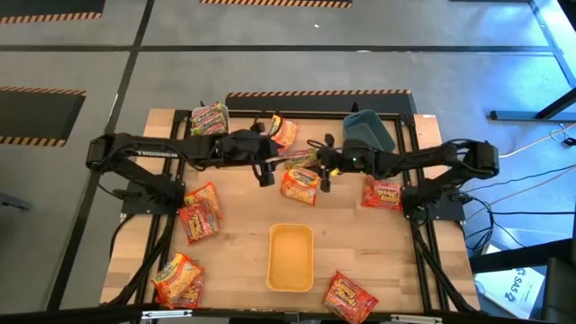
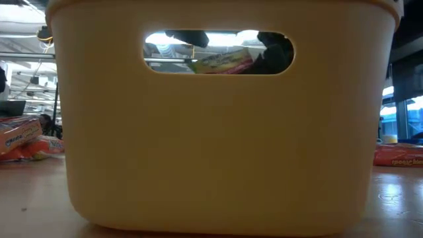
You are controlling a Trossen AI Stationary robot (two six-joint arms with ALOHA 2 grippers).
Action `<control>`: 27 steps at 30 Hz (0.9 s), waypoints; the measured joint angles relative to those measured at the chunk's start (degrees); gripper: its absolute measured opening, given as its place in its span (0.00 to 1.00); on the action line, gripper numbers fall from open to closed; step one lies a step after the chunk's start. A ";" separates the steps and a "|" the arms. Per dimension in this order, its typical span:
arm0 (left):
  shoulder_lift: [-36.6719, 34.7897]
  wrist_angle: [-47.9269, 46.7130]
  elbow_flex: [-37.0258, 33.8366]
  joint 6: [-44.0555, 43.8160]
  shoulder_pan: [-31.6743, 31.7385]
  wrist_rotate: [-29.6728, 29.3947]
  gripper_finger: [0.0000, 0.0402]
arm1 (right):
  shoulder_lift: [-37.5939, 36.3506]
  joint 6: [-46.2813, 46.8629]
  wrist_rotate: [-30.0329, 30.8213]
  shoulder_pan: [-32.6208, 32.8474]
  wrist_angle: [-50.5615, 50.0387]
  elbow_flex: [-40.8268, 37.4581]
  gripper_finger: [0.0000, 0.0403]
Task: Sort Maruchan noodles
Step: Put the green noodle pack into the white bin
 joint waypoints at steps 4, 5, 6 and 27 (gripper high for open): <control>1.84 1.97 0.00 -1.17 0.52 0.57 0.46 | 1.52 -3.03 -1.62 0.20 -0.09 1.11 0.29; 1.98 1.63 -0.06 -2.37 0.80 1.08 0.47 | 1.95 -3.07 -2.02 0.21 0.15 1.15 0.29; 2.38 1.72 -0.08 -3.76 1.23 2.06 0.48 | 2.04 -3.03 -2.20 0.18 -0.53 1.10 0.29; 9.27 2.87 0.04 -9.41 2.88 14.65 0.59 | 2.12 -1.09 -7.60 0.22 3.79 1.06 0.30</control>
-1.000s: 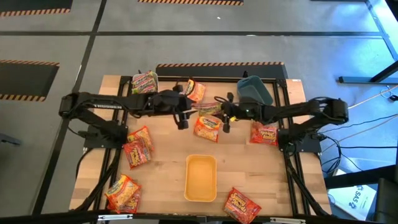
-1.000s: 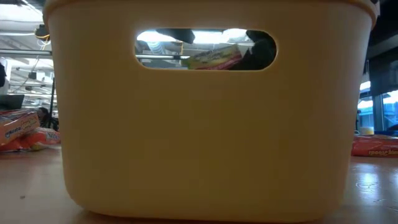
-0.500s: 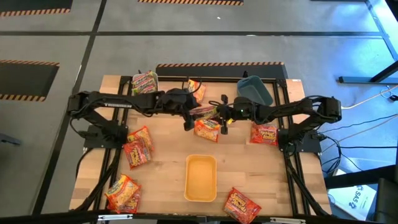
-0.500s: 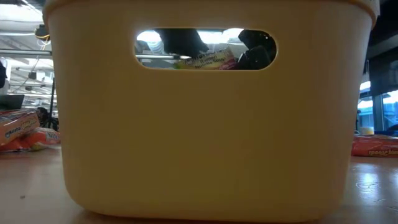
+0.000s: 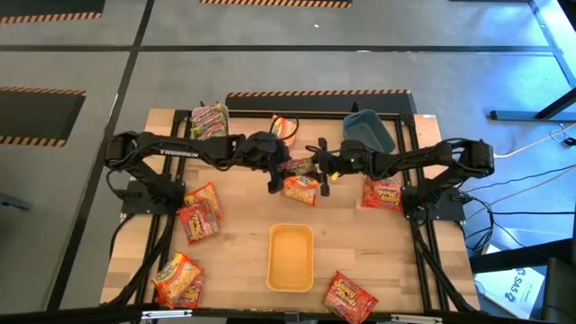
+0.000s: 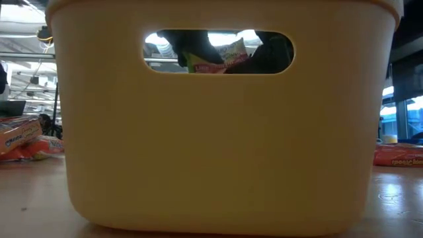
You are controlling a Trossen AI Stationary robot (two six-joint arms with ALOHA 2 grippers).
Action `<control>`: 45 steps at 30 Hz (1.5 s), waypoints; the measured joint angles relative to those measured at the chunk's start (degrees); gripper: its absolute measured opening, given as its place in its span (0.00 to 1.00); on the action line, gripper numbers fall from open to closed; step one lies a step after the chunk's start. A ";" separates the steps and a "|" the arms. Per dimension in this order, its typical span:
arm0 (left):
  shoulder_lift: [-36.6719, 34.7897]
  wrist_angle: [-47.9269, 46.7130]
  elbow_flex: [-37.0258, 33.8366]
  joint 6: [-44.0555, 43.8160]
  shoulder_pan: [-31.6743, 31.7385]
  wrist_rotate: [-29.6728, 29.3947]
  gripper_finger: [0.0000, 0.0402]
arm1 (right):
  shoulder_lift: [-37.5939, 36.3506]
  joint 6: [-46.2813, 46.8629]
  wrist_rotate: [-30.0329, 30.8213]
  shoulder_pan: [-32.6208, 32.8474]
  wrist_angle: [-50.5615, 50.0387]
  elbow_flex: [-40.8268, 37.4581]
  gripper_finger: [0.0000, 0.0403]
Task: Sort Maruchan noodles
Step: Put the green noodle pack into the white bin
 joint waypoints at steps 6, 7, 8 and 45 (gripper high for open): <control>-0.02 0.41 0.00 0.23 -0.47 0.12 0.39 | -0.01 1.12 -2.93 -0.04 0.66 0.00 0.34; -0.03 0.41 0.00 0.50 -0.57 0.24 0.36 | -0.01 1.45 -3.05 -0.03 0.74 0.00 0.35; 0.00 0.36 0.00 0.59 -0.60 0.34 0.33 | -0.01 1.90 -3.27 -0.02 0.78 0.00 0.37; -15.25 -50.02 0.00 -4.74 15.85 -24.54 0.29 | -16.82 2.89 12.76 -0.09 -23.45 0.04 0.73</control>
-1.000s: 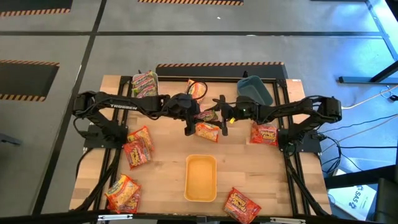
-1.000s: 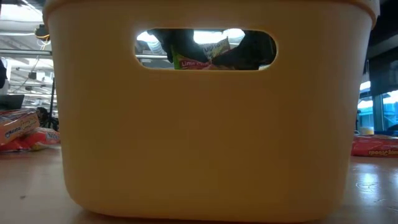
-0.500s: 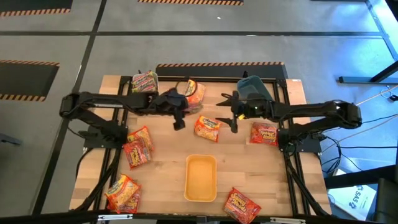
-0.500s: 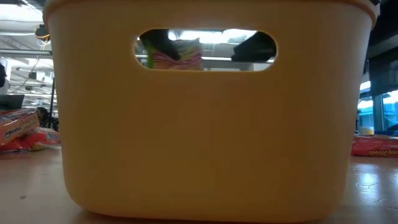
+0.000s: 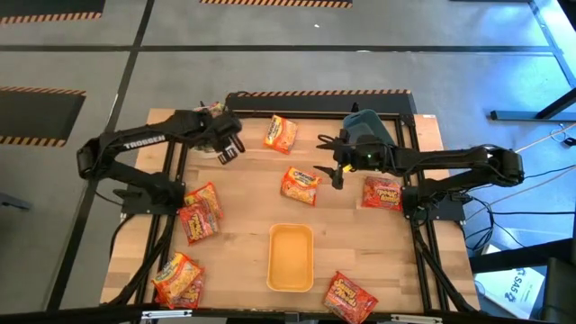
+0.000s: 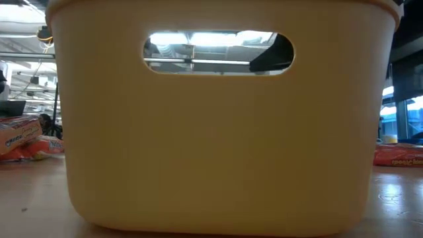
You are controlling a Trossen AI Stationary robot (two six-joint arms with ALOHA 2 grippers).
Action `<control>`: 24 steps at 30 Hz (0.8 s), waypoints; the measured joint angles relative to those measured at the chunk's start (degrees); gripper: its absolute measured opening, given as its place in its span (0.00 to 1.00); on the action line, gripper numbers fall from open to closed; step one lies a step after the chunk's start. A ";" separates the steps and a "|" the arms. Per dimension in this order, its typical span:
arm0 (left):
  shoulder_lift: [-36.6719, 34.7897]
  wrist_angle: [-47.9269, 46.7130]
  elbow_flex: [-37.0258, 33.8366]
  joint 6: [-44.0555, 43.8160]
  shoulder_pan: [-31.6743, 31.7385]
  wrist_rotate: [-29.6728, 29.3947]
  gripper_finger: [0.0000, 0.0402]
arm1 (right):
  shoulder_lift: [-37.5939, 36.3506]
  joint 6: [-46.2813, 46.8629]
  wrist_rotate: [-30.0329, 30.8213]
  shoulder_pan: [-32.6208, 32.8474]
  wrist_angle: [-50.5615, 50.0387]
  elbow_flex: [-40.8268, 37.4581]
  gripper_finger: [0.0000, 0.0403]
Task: Sort Maruchan noodles
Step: Put the green noodle pack into the white bin
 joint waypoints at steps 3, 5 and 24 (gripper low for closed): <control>1.07 -0.37 -0.02 1.61 3.99 2.85 0.29 | 0.00 -0.01 -0.01 0.00 -0.08 0.02 0.73; 2.16 -0.52 -0.02 3.80 5.92 5.31 0.29 | 0.00 -0.15 -0.01 0.00 -0.10 0.00 0.73; 10.50 0.37 -0.02 13.03 15.37 9.36 0.31 | 0.04 -0.17 -0.04 0.00 -0.12 -0.02 0.73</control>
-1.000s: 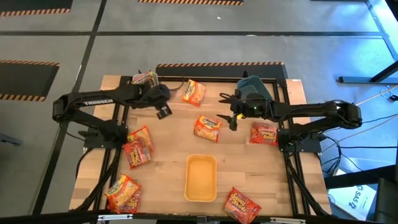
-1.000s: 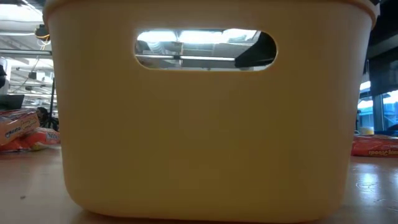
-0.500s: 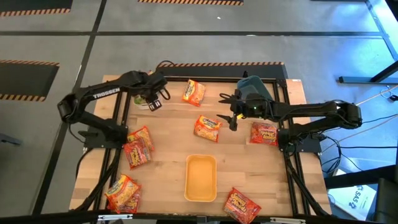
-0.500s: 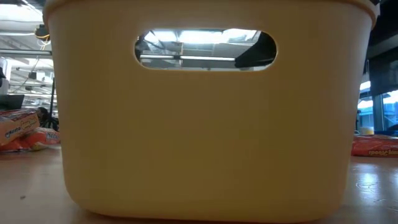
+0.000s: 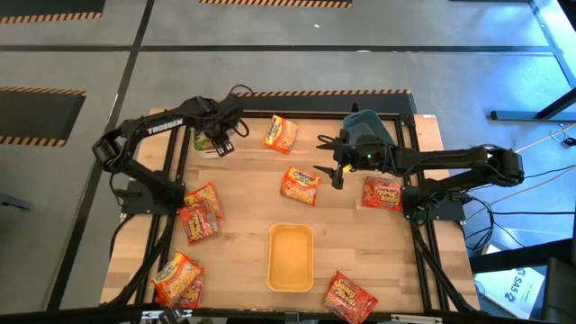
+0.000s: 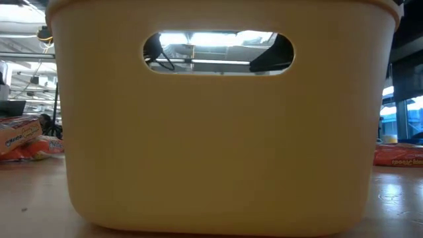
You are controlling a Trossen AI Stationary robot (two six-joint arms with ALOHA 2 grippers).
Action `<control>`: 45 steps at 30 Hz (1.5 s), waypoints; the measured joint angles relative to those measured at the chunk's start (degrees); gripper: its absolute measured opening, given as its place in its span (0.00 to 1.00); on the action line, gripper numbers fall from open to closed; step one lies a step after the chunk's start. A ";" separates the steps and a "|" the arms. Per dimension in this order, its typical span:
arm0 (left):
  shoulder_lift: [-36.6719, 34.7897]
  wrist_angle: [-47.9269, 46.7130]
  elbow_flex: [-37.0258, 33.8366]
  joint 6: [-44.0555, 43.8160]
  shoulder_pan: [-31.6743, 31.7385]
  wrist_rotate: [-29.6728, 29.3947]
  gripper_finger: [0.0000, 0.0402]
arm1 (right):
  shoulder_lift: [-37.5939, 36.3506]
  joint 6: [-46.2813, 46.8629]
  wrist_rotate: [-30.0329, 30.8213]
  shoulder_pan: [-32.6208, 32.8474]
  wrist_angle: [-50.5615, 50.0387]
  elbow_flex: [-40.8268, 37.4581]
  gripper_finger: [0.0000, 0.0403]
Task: Sort Maruchan noodles
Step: Put the green noodle pack into the white bin, then put the middle right orange noodle pack into the yellow bin
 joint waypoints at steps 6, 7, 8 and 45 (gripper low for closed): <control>2.17 1.36 0.02 2.74 1.92 0.74 0.32 | 0.00 -0.02 0.00 0.00 -0.02 0.00 0.73; 2.62 1.32 0.02 3.41 2.13 0.80 0.32 | 0.00 -0.02 0.00 0.00 -0.02 0.00 0.73; 3.00 1.32 -0.04 4.06 2.33 0.96 0.32 | 0.00 -0.02 -0.01 0.00 -0.02 0.00 0.73; 2.78 2.23 -3.33 2.22 3.03 2.49 0.53 | 0.00 0.26 -3.19 0.00 -1.01 -0.02 0.73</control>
